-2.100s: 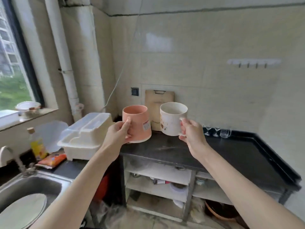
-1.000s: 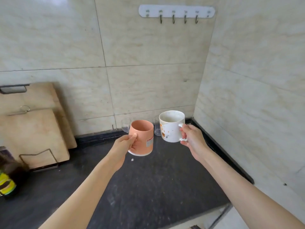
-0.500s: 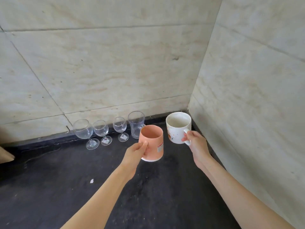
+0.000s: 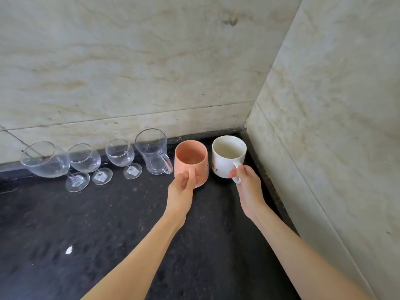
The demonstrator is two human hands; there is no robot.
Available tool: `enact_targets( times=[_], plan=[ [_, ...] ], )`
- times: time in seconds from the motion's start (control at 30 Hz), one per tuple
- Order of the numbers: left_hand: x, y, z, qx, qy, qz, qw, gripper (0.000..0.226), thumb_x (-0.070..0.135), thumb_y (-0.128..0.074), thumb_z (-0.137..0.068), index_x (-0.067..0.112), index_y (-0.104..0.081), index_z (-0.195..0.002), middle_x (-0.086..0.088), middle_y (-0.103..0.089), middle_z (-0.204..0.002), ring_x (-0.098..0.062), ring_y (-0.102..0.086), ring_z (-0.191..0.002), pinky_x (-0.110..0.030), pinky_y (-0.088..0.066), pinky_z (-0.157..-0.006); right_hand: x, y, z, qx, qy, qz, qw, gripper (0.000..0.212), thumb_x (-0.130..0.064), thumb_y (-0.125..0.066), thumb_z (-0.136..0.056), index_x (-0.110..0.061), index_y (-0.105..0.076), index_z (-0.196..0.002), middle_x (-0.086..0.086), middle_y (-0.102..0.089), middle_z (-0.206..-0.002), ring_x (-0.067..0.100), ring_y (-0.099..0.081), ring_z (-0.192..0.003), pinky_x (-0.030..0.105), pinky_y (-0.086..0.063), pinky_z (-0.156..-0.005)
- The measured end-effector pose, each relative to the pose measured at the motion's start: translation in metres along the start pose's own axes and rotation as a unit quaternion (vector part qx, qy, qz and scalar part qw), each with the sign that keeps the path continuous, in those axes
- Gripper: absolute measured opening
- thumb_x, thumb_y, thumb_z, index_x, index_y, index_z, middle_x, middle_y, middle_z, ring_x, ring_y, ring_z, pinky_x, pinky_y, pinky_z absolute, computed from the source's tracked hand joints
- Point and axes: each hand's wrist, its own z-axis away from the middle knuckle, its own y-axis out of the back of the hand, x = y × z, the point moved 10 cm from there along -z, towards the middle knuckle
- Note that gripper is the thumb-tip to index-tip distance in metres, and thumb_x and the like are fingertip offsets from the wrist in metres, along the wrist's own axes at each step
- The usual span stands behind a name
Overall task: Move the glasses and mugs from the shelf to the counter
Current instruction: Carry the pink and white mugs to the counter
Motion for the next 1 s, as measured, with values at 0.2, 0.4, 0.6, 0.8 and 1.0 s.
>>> enact_targets(
  times=[0.2, 0.4, 0.6, 0.8, 1.0],
  plan=[
    [-0.002, -0.008, -0.022, 0.009, -0.003, -0.027, 1.0, 0.04, 0.047, -0.044, -0.092, 0.014, -0.063, -0.103, -0.002, -0.067, -0.107, -0.013, -0.06, -0.102, -0.027, -0.046, -0.09, 0.01, -0.007, -0.02, -0.015, 0.012, 0.0, 1.0, 0.028, -0.02, -0.043, -0.091, -0.014, -0.054, -0.066, 0.002, -0.058, -0.09, 0.017, -0.054, -0.099, 0.031, -0.04, -0.092],
    [-0.008, -0.011, -0.03, 0.014, 0.006, -0.029, 0.999, 0.038, 0.045, -0.045, -0.093, 0.013, -0.062, -0.101, 0.0, -0.067, -0.104, -0.013, -0.059, -0.1, -0.025, -0.042, -0.085, 0.015, -0.009, -0.031, -0.031, 0.013, -0.009, 0.999, 0.028, -0.022, -0.044, -0.093, -0.016, -0.059, -0.07, 0.004, -0.06, -0.096, 0.016, -0.054, -0.103, 0.031, -0.039, -0.094],
    [-0.013, -0.009, -0.031, 0.009, 0.028, -0.062, 0.998, 0.031, 0.042, -0.046, -0.093, 0.016, -0.062, -0.1, 0.002, -0.065, -0.103, -0.009, -0.059, -0.095, -0.026, -0.041, -0.083, 0.02, -0.007, -0.029, -0.023, -0.008, 0.01, 1.0, 0.024, -0.022, -0.045, -0.095, -0.012, -0.061, -0.08, -0.005, -0.06, -0.097, 0.011, -0.056, -0.098, 0.03, -0.043, -0.094],
    [-0.016, 0.002, -0.025, 0.066, 0.072, -0.078, 0.992, 0.029, 0.049, -0.052, -0.088, 0.025, -0.065, -0.095, 0.011, -0.059, -0.086, -0.013, -0.056, -0.088, -0.028, -0.038, -0.08, 0.0, 0.001, -0.023, -0.001, 0.034, 0.173, 0.984, 0.026, -0.026, -0.041, -0.096, -0.009, -0.061, -0.094, 0.006, -0.059, -0.09, 0.017, -0.055, -0.082, 0.031, -0.046, -0.073],
    [-0.006, 0.01, 0.011, -0.023, 0.087, -0.194, 0.977, 0.054, 0.034, -0.054, -0.091, 0.02, -0.037, -0.14, -0.005, -0.041, -0.146, -0.023, -0.045, -0.129, -0.036, -0.039, -0.103, -0.044, 0.009, 0.035, 0.054, 0.169, 0.308, 0.935, 0.039, -0.027, -0.046, -0.095, -0.011, -0.047, -0.13, 0.008, -0.049, -0.134, 0.022, -0.047, -0.123, 0.025, -0.035, -0.095]
  ],
)
